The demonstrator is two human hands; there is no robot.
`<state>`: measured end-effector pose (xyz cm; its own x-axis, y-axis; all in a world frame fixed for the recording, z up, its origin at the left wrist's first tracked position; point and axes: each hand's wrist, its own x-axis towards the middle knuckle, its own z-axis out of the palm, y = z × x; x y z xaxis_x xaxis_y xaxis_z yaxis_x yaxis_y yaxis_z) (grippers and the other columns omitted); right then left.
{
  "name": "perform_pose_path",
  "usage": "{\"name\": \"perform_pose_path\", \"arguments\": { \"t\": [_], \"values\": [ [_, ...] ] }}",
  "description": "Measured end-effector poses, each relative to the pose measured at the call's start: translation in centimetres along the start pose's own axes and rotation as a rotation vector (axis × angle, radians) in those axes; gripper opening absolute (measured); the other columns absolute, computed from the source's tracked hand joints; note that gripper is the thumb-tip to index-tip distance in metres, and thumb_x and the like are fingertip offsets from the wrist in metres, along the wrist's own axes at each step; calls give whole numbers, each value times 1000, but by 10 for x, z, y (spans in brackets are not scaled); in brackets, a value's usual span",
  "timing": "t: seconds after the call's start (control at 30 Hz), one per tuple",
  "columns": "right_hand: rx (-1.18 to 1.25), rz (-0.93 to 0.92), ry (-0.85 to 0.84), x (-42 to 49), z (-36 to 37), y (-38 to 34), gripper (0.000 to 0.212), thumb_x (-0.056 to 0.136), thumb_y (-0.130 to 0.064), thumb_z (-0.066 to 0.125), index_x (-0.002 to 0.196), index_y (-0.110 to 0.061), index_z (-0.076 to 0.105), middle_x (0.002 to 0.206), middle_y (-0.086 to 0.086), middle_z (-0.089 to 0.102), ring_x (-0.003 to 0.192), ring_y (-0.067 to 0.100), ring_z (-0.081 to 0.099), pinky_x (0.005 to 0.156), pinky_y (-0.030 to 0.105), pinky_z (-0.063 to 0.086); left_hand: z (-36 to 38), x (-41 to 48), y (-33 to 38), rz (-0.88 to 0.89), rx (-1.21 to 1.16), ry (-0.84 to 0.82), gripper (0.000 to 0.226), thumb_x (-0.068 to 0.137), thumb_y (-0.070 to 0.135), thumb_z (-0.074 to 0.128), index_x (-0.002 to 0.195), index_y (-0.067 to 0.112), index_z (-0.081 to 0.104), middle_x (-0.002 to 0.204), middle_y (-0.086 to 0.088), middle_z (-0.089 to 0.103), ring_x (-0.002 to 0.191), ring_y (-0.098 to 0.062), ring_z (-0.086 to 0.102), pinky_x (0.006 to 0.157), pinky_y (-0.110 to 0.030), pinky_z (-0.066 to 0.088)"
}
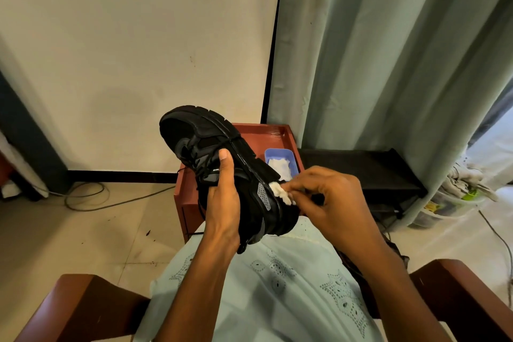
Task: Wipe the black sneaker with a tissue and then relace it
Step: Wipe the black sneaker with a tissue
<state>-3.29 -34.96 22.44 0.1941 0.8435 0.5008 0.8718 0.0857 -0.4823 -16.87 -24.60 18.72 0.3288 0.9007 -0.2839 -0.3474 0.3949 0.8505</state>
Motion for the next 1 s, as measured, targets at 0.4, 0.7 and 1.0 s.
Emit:
{"name": "perform_pose_path", "arguments": {
  "t": [0.4,0.7,1.0],
  "values": [
    [-9,-29,15,-10,5,0,19,83,-8,78,96,-22,79,89,-12,71,76,2,65,68,21,56,-8,3,7,0,-30,59,83,64,86,56,124,29,65,117,-2,72,108,-24,69,99,-48,51],
    [18,4,378,-23,22,0,23,82,-1,76,102,-12,78,102,-2,73,96,9,68,83,31,58,-3,-8,13,-141,-117,-188,65,80,61,67,122,10,68,119,-12,71,111,-30,67,104,-50,47],
    [-69,-53,317,7,34,-1,19,82,1,76,97,-11,78,98,0,74,93,13,69,85,34,58,7,-12,7,-23,-22,-90,85,70,84,54,119,17,70,118,-9,71,111,-26,68,103,-49,48]
  ]
}}
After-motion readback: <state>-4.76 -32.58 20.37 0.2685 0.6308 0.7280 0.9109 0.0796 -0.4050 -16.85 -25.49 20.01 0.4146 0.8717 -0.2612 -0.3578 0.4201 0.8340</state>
